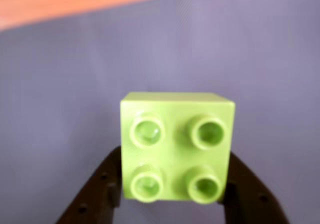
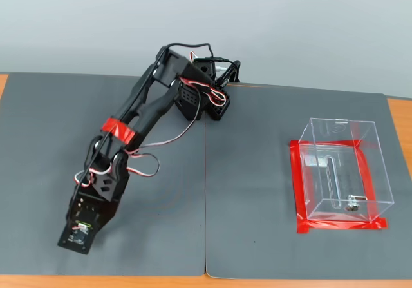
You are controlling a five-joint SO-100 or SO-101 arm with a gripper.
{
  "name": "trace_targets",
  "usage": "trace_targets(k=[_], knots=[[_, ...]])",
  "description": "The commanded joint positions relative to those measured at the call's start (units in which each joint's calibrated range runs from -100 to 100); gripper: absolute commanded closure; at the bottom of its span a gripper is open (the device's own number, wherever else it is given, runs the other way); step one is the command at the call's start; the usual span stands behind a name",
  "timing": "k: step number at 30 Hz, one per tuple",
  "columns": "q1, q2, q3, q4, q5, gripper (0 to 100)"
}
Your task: Pick the green lego block and place it into the transparent box
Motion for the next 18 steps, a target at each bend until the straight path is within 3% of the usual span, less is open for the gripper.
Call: trace_targets(k=[1,18], knots=[[-1.26,-8.75,-0.24,-0.14,-2.10,88],[-11.70,-40.29,22.19,-0.05,-7.10,88]])
